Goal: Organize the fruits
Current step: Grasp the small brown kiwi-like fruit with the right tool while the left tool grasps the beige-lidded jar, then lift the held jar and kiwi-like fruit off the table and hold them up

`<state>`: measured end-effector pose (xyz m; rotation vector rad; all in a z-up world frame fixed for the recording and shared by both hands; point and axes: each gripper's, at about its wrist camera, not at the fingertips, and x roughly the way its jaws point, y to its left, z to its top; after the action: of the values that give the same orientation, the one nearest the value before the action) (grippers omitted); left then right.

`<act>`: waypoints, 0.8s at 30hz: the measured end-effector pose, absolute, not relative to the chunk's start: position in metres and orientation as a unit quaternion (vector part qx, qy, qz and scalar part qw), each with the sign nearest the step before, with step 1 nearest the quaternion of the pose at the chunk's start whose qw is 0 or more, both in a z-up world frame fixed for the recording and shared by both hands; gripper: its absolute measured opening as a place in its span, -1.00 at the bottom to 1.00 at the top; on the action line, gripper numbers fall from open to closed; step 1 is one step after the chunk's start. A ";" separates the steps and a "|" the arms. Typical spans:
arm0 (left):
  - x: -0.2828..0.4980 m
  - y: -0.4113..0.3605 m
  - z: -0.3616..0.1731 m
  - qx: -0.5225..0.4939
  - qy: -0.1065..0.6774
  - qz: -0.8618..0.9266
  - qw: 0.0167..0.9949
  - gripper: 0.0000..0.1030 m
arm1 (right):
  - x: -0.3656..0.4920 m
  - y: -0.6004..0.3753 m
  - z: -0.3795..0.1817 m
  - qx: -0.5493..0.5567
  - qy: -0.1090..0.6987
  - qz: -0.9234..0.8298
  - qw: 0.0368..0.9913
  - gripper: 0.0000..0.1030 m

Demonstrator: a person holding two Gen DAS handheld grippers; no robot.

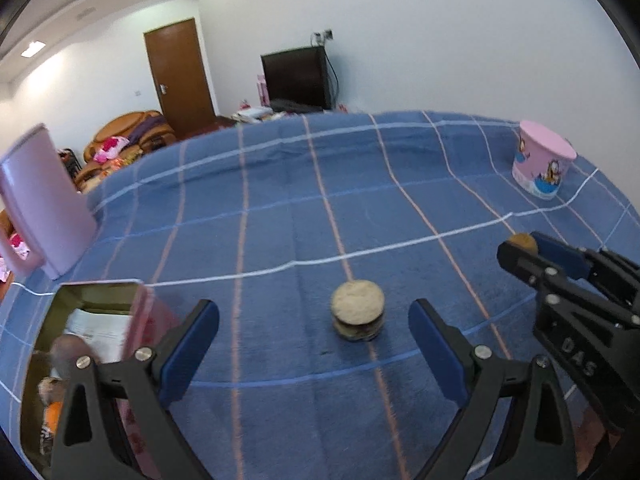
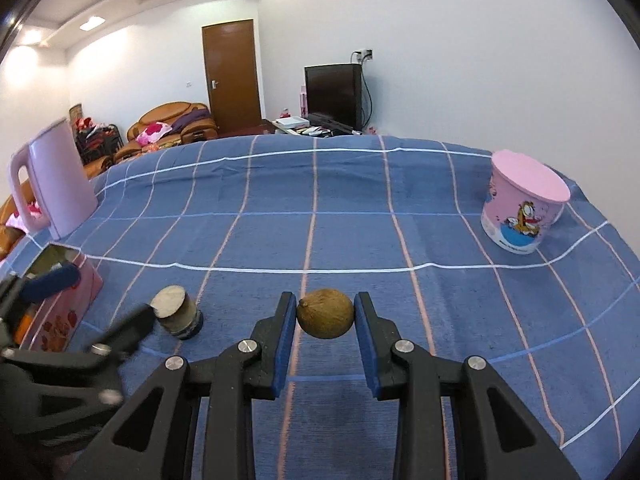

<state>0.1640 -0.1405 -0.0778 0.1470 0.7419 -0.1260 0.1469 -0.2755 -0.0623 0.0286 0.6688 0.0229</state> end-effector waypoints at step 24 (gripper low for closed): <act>0.186 -0.148 -0.096 0.038 0.414 -0.106 0.903 -0.32 | 0.146 -0.265 -0.064 0.016 0.320 0.056 0.946 -0.38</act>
<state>0.1862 -0.1483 -0.0963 0.0789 0.8558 -0.2189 0.1456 -0.2646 -0.0635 0.0335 0.6514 0.1138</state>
